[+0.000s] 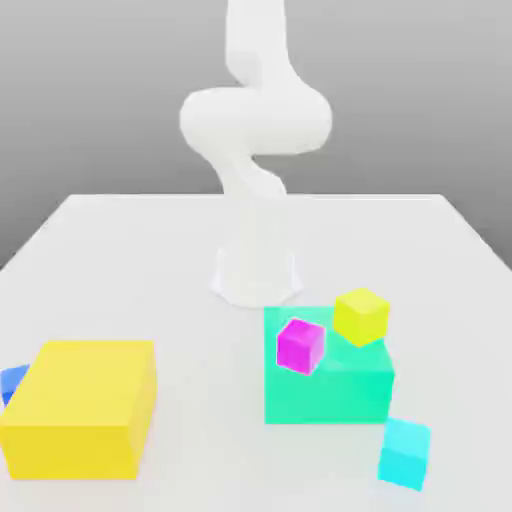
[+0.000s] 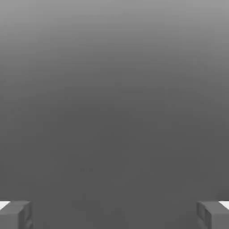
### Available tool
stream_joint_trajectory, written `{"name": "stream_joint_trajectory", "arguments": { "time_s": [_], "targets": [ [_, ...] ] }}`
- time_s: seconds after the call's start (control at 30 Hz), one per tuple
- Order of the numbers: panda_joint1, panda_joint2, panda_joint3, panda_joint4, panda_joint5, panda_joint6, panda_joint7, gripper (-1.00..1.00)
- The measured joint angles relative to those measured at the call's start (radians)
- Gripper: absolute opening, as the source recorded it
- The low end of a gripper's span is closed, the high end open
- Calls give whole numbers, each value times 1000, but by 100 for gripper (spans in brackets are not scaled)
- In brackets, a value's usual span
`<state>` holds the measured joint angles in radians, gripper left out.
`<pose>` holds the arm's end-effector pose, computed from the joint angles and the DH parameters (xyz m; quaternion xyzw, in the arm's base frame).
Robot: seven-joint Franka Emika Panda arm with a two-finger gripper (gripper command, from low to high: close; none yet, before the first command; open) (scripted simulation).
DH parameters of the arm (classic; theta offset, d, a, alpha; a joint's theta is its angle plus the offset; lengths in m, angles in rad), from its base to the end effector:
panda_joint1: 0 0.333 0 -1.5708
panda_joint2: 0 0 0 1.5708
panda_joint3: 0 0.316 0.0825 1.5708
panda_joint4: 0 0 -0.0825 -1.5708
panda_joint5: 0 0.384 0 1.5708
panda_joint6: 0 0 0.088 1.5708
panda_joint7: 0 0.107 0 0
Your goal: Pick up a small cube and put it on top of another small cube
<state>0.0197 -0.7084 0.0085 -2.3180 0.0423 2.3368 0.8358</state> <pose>0.3806 0.0125 0.6728 -0.8561 0.3748 -0.3160 0.1639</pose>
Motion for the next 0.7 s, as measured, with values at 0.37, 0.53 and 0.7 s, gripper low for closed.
{"name": "stream_joint_trajectory", "arguments": {
  "time_s": [0.37,0.53,0.7],
  "targets": [
    [64,405,104,-79,121,161,209,0],
    [86,586,165,-116,100,238,356,0],
    [150,767,181,-154,7,318,554,0]
  ]
}}
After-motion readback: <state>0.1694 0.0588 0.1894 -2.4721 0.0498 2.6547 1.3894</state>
